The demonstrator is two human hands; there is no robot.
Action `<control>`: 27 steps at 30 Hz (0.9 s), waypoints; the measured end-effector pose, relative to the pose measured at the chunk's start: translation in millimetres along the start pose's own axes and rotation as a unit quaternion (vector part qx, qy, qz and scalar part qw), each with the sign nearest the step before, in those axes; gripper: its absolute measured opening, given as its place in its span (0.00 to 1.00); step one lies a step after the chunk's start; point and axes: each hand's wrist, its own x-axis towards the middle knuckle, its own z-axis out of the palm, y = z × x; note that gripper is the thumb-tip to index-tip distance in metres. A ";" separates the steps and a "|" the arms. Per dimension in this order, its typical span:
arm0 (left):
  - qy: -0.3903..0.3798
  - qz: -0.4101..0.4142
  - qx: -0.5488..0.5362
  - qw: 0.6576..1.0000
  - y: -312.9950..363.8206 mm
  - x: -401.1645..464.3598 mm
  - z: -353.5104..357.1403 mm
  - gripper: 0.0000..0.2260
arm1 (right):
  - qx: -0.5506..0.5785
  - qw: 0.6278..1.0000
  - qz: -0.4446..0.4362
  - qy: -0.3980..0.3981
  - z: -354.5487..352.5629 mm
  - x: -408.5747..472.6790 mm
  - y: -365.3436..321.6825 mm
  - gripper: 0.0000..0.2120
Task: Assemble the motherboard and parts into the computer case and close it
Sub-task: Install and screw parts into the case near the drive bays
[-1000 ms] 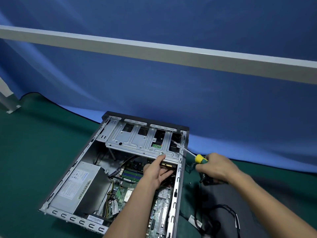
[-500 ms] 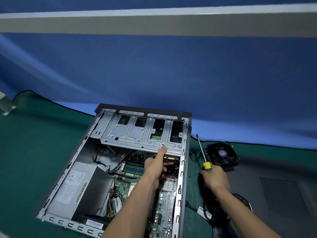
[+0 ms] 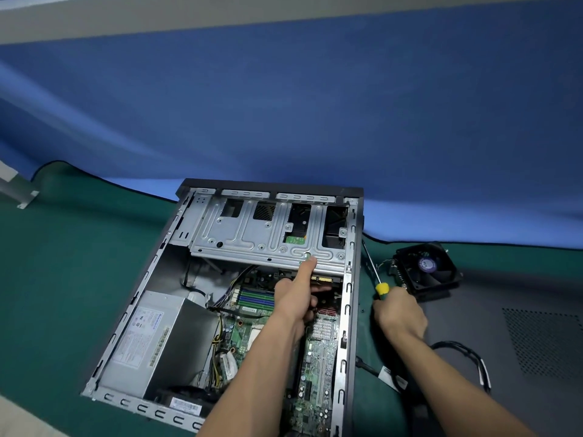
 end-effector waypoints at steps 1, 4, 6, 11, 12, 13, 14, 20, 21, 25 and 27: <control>0.002 0.000 0.001 1.000 0.1 0.0 -0.2 0.34 | -0.006 1.000 -0.001 0.002 -0.2 0.1 -0.5 0.09; 0.001 0.001 0.001 1.000 -0.7 1.1 -0.4 0.34 | -0.009 1.000 -0.006 0.005 -1.0 0.9 -1.4 0.08; 0.004 -0.002 0.002 1.000 -0.4 1.1 0.0 0.33 | -0.005 1.000 -0.006 0.004 -1.2 1.7 -1.0 0.06; 0.001 -0.008 -0.001 1.000 1.6 0.6 -0.1 0.34 | 0.082 0.996 0.019 -0.024 -4.8 2.6 3.8 0.08; -0.001 -0.008 -0.001 1.000 2.6 -0.3 -0.2 0.34 | 0.116 0.992 0.022 -0.034 -7.3 1.7 4.9 0.07; -0.005 -0.007 -0.002 1.000 4.0 -1.7 0.1 0.34 | 0.160 0.986 0.024 -0.044 -10.8 0.3 6.0 0.08; -0.010 -0.005 -0.003 1.000 5.5 -3.2 0.3 0.33 | 0.211 0.976 0.024 -0.054 -15.3 -1.9 6.6 0.09; -0.062 -0.054 0.088 0.993 24.0 -22.8 -8.6 0.30 | 0.417 0.905 -0.008 -0.082 -65.9 -28.6 -0.1 0.07; -0.066 -0.060 0.104 0.991 28.7 -27.8 -10.1 0.30 | 0.435 0.896 -0.019 -0.088 -75.7 -33.9 -3.7 0.06; -0.001 0.028 0.267 0.963 46.1 -45.7 -12.6 0.19 | 0.482 0.865 -0.053 -0.126 -103.6 -54.8 -20.7 0.06; 0.072 0.123 0.395 0.907 50.2 -52.8 -12.3 0.11 | 0.497 0.852 -0.062 -0.151 -109.9 -64.6 -30.0 0.05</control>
